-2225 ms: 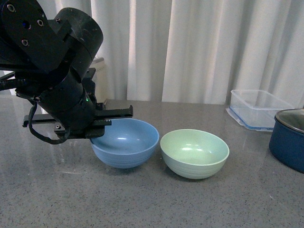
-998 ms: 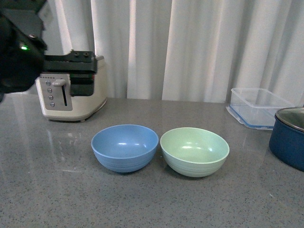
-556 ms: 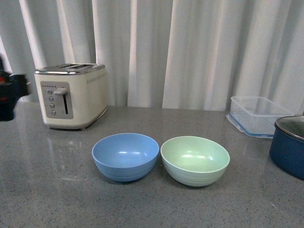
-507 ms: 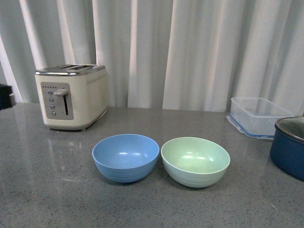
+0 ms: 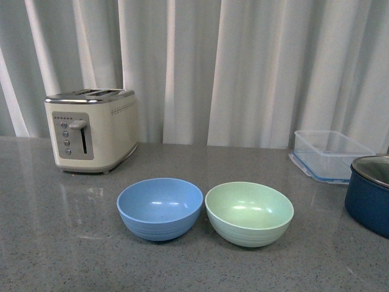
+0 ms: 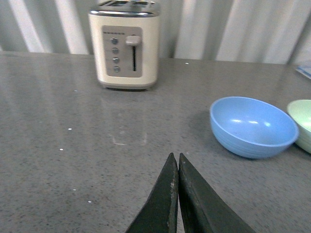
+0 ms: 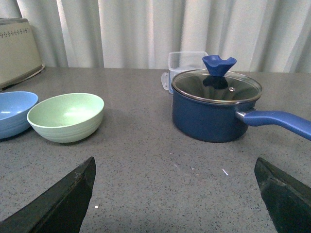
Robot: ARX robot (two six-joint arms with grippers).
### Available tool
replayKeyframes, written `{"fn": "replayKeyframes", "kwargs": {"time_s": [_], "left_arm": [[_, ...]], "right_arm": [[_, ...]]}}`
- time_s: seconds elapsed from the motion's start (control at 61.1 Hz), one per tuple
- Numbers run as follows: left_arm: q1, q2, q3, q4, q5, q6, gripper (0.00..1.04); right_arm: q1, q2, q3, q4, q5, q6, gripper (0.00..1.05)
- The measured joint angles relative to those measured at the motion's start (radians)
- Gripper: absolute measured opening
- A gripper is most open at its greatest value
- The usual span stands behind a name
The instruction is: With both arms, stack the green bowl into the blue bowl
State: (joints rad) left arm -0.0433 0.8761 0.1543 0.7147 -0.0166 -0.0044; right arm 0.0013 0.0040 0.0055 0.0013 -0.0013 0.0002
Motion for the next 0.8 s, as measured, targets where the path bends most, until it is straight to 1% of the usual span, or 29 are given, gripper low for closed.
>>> {"fn": "replayKeyframes", "kwargs": {"time_s": [0.115, 0.425, 0.458, 0.524, 0.802], "left_arm": [[0.040, -0.076, -0.039, -0.036, 0.010, 0.000, 0.04], [0.041, -0.274, -0.107, -0.167, 0.014, 0.000, 0.04], [0.041, -0.280, -0.129, -0.142, 0.014, 0.000, 0.04], [0.041, -0.304, -0.133, -0.150, 0.013, 0.000, 0.04], [0.041, -0.479, -0.133, -0.317, 0.014, 0.000, 0.04]], "right_arm": [[0.000, 0.000, 0.000, 0.000, 0.000, 0.000, 0.95], [0.000, 0.000, 0.000, 0.000, 0.000, 0.000, 0.95], [0.000, 0.000, 0.000, 0.000, 0.000, 0.000, 0.95], [0.000, 0.000, 0.000, 0.000, 0.000, 0.000, 0.95], [0.000, 0.000, 0.000, 0.000, 0.000, 0.000, 0.95]]}}
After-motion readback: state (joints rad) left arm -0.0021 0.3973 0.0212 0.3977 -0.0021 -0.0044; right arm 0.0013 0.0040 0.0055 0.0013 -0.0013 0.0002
